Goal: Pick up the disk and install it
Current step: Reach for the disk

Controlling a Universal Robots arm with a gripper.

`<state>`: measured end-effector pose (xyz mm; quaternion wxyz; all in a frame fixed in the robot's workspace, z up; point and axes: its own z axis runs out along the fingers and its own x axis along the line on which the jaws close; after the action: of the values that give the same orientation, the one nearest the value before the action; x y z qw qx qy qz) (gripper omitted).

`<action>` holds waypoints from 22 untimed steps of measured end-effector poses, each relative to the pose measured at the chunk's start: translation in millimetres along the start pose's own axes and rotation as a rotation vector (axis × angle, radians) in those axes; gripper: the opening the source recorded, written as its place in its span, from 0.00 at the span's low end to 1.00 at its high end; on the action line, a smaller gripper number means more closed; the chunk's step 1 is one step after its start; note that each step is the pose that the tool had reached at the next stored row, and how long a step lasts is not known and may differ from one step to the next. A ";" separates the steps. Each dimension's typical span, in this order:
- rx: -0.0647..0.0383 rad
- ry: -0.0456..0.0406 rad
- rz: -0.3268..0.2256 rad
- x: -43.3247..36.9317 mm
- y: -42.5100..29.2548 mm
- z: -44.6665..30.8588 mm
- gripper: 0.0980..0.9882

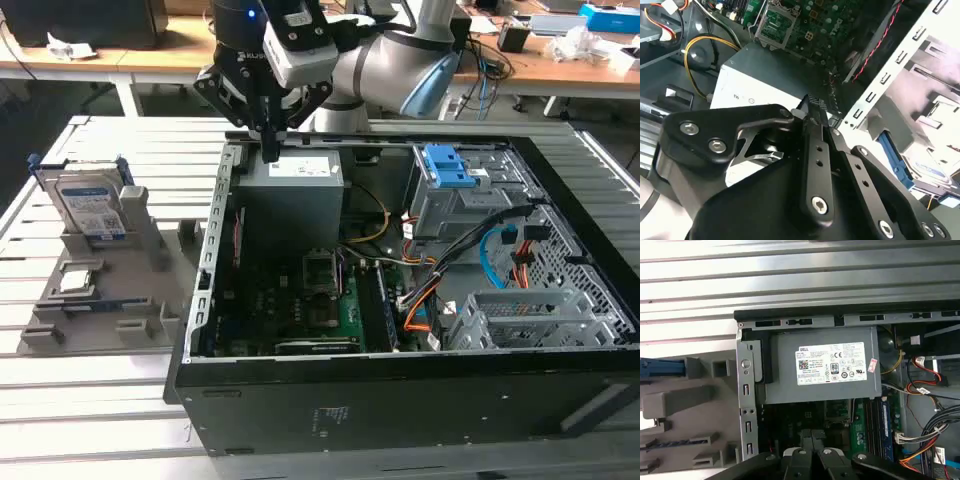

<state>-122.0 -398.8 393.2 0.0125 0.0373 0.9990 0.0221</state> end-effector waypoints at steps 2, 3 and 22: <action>0.000 0.0000 0.000 10.1 -0.8 -0.3 0.01; 0.000 0.0000 0.000 15.2 -1.2 -0.4 0.01; 0.000 0.0001 0.000 77.3 -5.8 -1.7 0.01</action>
<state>-199.5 -398.8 392.9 0.0125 0.0375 0.9990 0.0221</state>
